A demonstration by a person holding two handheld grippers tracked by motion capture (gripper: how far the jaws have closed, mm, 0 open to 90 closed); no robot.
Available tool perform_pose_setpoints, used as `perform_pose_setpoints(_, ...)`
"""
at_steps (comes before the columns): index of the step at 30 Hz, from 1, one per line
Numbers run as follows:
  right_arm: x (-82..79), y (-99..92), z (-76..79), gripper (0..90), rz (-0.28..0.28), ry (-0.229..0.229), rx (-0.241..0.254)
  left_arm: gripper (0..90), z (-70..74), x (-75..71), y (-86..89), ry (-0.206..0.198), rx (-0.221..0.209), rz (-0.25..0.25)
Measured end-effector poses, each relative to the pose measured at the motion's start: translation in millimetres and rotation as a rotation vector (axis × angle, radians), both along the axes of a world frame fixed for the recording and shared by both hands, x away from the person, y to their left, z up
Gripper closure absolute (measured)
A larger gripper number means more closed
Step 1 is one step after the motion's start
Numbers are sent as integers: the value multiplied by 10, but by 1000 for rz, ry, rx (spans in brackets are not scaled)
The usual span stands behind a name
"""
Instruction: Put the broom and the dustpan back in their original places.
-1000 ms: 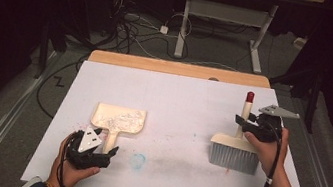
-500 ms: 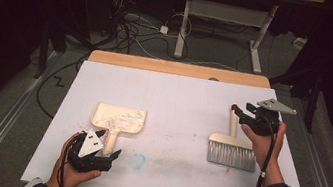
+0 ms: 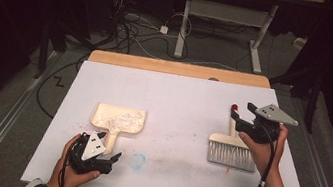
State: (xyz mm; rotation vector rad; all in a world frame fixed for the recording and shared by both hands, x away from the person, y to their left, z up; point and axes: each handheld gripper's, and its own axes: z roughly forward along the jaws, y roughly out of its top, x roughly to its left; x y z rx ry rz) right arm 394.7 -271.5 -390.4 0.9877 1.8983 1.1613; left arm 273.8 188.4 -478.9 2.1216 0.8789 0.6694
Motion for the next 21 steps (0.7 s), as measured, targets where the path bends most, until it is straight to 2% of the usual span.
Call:
perform_pose_setpoints(3, -39, 15, 10, 332, 12, -6, 6, 187, -8, 0, -13, 8, 6, -9)
perform_pose_setpoints(5, -56, 34, 16, 314, -1, -13, -7, 187, -10, -6, -26, 6, 15, -12)
perform_pose_setpoints(7, -71, 32, 22, 293, 16, -22, -4, 186, -10, -7, -30, 5, 15, -16)
perform_pose_setpoints(11, -106, 54, 27, 217, -23, -30, 0, 187, -14, -4, -31, 9, 22, -17)
perform_pose_setpoints(15, -124, 75, 25, 181, -8, -19, -5, 187, -12, -8, -35, 7, 22, -18)
perform_pose_setpoints(21, -175, 108, 41, 174, 13, -23, -15, 186, -13, -10, -33, 10, 20, -18)
